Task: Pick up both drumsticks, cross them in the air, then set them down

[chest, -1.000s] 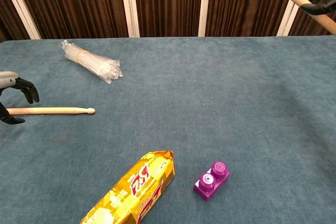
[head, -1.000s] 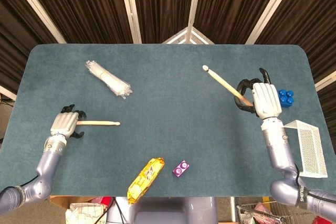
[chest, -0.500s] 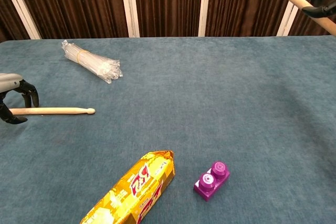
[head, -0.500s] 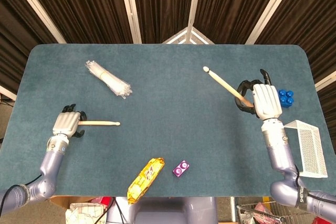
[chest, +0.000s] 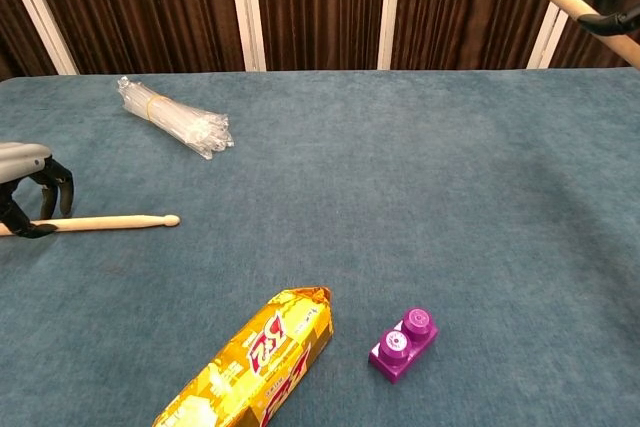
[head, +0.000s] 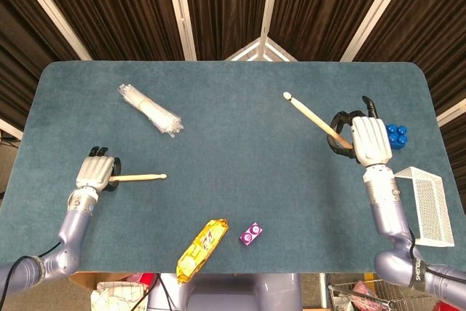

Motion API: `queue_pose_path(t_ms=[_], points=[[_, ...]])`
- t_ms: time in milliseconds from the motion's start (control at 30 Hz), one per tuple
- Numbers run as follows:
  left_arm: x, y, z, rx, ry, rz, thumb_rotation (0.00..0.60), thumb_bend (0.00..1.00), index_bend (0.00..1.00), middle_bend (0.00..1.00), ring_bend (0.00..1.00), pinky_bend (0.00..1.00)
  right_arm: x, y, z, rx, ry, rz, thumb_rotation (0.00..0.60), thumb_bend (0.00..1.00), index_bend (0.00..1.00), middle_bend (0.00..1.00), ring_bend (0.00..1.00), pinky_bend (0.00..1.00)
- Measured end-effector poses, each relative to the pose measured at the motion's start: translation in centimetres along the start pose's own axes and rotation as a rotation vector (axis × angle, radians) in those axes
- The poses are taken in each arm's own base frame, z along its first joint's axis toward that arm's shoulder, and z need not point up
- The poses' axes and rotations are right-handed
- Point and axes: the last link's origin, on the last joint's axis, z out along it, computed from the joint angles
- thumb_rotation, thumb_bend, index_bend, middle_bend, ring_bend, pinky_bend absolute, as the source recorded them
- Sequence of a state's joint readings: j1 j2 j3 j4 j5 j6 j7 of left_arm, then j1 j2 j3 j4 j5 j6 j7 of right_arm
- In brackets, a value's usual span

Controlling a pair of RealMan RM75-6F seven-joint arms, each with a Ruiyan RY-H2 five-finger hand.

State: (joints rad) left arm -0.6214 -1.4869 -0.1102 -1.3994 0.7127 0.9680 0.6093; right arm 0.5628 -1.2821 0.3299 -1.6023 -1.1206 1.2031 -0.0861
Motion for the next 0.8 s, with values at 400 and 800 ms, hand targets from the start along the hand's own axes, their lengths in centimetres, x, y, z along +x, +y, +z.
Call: queue_pose_path(t_ms=[400, 800], points=[[0.3, 0.3, -0.7, -0.031, -0.026, 0.053, 0.6, 0.51, 0.52, 0.51, 0.1, 0.0, -0.3, 0.1, -0.1, -0.005, -0.003, -0.001, 0.6, 0.48, 0.74, 0.68, 0.42, 0.0], [0.0, 0.2, -1.0, -0.02, -0.076, 0.133, 0.6, 0.51, 0.52, 0.51, 0.1, 0.0, -0.6, 0.3, -0.4, -0.007, -0.01, -0.005, 0.6, 0.48, 0.74, 0.69, 0.42, 0.0]])
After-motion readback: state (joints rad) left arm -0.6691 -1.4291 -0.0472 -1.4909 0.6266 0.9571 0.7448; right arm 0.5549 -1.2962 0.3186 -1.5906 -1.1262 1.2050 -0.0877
